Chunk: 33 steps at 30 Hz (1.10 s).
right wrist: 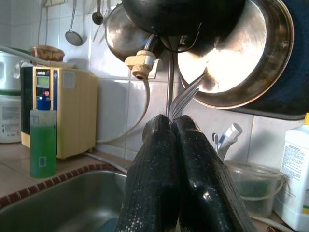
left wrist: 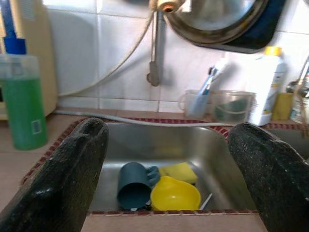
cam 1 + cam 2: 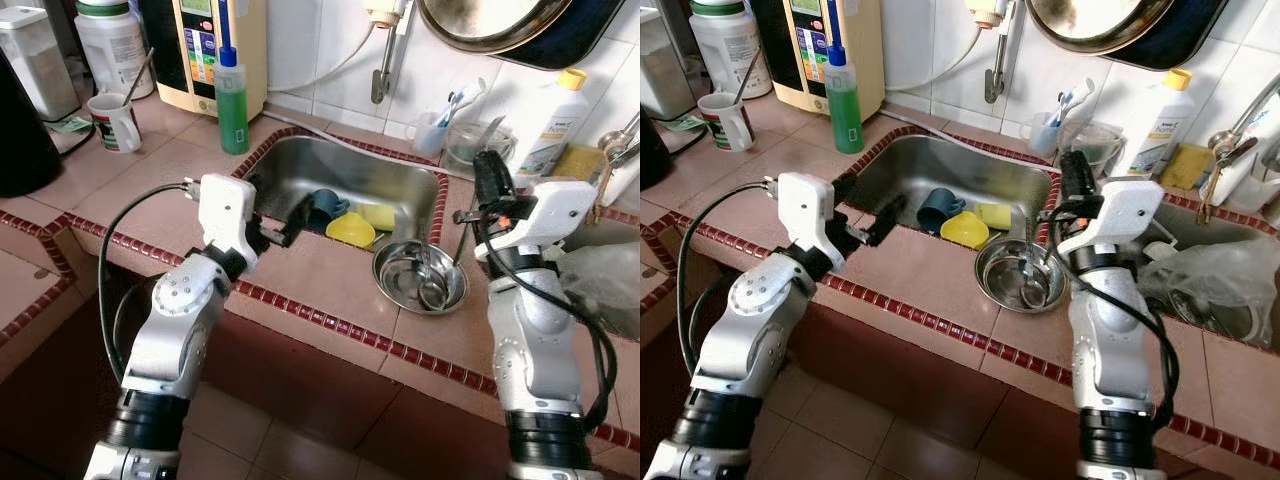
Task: Kitchen organization
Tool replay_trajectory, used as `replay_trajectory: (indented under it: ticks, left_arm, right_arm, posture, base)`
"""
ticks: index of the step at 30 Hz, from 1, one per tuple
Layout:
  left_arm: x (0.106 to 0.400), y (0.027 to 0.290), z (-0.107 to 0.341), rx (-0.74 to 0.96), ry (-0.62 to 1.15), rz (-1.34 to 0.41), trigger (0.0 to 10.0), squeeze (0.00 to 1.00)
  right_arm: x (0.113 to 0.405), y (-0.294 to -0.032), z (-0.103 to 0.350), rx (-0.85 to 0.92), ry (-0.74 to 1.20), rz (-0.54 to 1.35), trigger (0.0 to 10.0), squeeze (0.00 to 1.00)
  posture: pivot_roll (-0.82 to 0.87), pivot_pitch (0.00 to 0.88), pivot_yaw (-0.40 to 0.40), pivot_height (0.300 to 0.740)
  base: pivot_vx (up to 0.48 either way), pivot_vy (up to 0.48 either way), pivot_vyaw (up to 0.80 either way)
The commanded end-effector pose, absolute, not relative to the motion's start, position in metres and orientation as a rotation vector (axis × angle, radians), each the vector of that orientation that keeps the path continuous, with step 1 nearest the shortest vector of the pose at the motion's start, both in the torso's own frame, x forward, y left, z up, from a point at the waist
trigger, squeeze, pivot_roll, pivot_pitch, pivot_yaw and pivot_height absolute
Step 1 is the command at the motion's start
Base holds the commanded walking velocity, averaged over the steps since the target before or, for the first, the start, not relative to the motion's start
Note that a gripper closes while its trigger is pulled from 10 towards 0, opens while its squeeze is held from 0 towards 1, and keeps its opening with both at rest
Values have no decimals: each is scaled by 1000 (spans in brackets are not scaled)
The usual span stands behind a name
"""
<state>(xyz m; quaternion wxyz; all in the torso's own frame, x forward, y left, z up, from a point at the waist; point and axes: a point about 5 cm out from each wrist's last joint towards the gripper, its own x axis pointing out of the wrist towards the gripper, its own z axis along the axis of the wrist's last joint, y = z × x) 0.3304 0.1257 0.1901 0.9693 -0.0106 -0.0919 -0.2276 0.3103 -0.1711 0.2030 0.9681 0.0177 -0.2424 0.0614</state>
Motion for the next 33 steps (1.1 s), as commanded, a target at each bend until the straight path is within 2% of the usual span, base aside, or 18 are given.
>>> replay_trajectory:
  ticks: [1, 7, 33]
  left_arm:
    - [335, 129, 194, -15, -190, -439, 10000, 0]
    - [339, 133, 196, -28, -191, -419, 10000, 0]
    - [337, 130, 191, -53, -172, -420, 10000, 0]
  right_arm:
    - [309, -172, 206, 19, -513, 123, 10000, 0]
    - [310, -168, 206, 5, -518, 135, 10000, 0]
    - [310, -166, 204, -16, -510, 159, 10000, 0]
  posture:
    - [64, 0, -44, 740]
    - [68, 0, -46, 740]
    - [68, 0, -55, 740]
  base:
    - [0, 0, 0]
    - [41, 0, 0]
    - [297, 0, 0]
